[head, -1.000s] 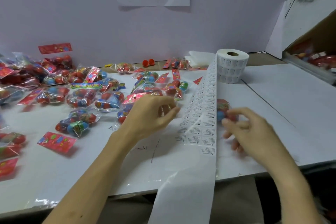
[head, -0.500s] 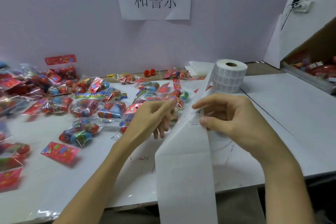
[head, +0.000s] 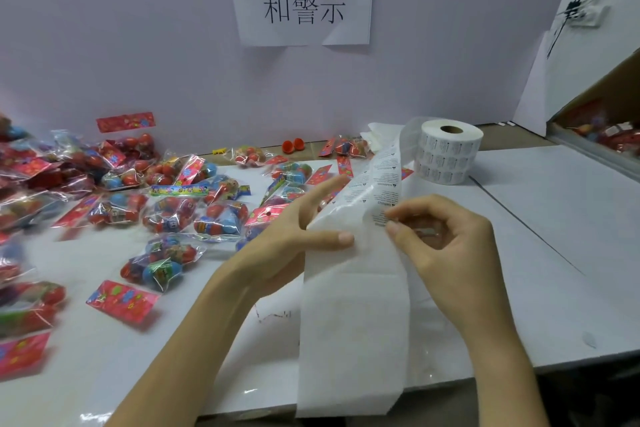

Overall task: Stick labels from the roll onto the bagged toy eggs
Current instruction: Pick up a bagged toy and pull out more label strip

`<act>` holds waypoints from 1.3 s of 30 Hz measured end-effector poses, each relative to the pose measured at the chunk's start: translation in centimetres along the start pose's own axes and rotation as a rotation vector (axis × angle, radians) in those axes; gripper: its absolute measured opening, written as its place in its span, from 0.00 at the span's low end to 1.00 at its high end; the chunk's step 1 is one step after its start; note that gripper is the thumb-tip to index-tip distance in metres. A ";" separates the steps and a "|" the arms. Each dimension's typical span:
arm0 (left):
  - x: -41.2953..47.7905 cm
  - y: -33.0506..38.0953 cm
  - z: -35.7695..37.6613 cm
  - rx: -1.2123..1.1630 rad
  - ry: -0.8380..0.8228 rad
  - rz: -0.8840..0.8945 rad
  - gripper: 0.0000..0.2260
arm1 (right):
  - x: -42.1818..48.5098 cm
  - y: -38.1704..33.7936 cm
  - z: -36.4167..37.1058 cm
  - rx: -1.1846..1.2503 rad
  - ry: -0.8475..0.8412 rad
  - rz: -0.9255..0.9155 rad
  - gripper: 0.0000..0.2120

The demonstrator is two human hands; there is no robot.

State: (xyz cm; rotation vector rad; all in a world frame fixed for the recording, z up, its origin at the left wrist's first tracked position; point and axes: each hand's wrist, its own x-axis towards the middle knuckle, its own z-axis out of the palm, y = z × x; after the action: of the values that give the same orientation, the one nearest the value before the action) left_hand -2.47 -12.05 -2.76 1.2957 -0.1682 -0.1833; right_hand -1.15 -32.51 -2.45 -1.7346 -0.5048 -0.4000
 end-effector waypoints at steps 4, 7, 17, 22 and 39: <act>0.3 -0.1 -0.2 0.031 0.067 0.055 0.39 | -0.2 -0.2 0.2 -0.075 0.008 -0.056 0.08; 0.3 -0.1 -0.1 0.044 0.066 0.057 0.38 | -0.4 -0.5 0.3 -0.099 -0.029 -0.034 0.10; 0.3 -0.5 -0.1 0.060 0.006 0.109 0.40 | -0.5 -0.5 0.6 -0.174 -0.054 -0.020 0.10; 0.4 -0.9 -0.2 0.067 -0.042 0.101 0.39 | -0.5 -0.3 0.5 -0.177 -0.024 -0.040 0.07; 0.4 -1.3 -0.2 0.157 -0.126 0.065 0.39 | -0.4 0.0 -0.2 -0.031 0.035 0.011 0.09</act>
State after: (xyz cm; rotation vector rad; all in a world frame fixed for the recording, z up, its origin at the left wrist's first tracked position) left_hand -2.06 -12.26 -4.04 1.4330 -0.3374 -0.1997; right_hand -1.51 -32.78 -2.59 -1.7564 -0.4657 -0.4314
